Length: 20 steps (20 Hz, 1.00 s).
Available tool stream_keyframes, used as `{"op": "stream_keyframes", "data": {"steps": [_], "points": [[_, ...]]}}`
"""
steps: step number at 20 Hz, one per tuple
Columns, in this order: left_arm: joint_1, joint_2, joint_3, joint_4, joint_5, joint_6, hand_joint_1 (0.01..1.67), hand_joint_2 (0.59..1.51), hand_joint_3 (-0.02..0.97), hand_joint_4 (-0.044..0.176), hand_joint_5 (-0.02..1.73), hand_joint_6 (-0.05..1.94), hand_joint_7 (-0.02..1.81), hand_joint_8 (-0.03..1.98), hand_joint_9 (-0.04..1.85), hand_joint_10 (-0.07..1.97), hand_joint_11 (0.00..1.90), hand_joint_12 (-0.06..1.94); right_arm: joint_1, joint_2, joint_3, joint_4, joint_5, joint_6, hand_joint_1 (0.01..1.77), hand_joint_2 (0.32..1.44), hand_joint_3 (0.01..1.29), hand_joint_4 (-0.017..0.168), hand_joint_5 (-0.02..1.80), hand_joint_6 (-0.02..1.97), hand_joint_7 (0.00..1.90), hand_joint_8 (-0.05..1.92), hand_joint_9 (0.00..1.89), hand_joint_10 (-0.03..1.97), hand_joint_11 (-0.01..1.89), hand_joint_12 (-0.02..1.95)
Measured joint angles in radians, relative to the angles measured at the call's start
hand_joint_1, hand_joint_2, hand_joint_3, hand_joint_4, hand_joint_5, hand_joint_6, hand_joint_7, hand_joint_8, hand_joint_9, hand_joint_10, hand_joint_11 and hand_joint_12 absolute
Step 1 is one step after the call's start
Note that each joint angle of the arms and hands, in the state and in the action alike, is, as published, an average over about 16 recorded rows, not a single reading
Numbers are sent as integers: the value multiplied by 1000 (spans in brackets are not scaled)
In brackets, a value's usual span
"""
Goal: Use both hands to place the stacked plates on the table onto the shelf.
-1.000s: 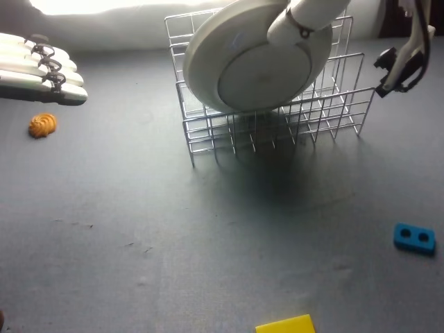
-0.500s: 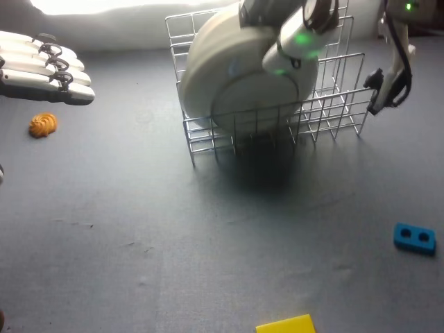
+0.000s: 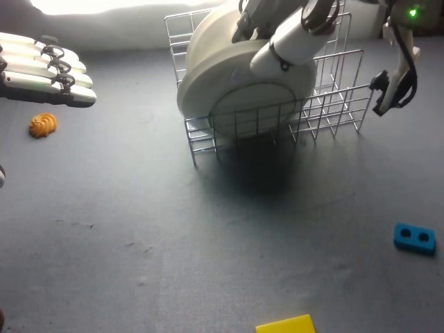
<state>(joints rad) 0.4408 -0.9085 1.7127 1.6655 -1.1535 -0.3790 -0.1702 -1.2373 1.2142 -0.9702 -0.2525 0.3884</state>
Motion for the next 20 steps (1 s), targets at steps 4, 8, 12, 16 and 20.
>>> {"op": "stream_keyframes", "data": {"steps": [4, 8, 12, 16, 20], "points": [[1, 0, -1, 0, 1, 5, 23, 1015, 21, 0, 21, 5, 18, 11, 16, -56, 21, 16, 35, 44, -43, -10, 3, -22, 1021, 1081, 14, 8, 749, 270, 868, 39, 865, 52, 462, 1060], [1, 1, -6, 0, 0, 12, 24, 1016, 21, 0, 21, 5, 18, 12, 16, -56, 21, 15, 64, 110, -107, -120, 4, 9, 927, 1054, 13, 8, 731, 29, 841, 14, 843, 27, 428, 1030], [1, 8, -26, -1, -3, 26, 24, 1019, 21, 0, 21, 5, 18, 12, 15, -56, 20, 15, 59, 194, -189, -416, -1, 178, 820, 1069, 13, 8, 698, 24, 805, 10, 812, 16, 405, 1028], [-4, 18, -58, 7, -6, 40, 24, 1029, 21, 1, 30, 5, 33, 12, 25, -56, 29, 18, 27, 292, -280, -760, -17, 385, 670, 1091, 13, 8, 673, 22, 784, 10, 794, 13, 374, 1072], [-20, 35, -109, 32, -3, 55, 24, 1061, 21, 3, 76, 5, 98, 13, 80, -53, 66, 49, -22, 396, -366, -1094, -50, 616, 537, 1127, 13, 6, 677, 22, 784, 11, 799, 14, 362, 1111]]}}
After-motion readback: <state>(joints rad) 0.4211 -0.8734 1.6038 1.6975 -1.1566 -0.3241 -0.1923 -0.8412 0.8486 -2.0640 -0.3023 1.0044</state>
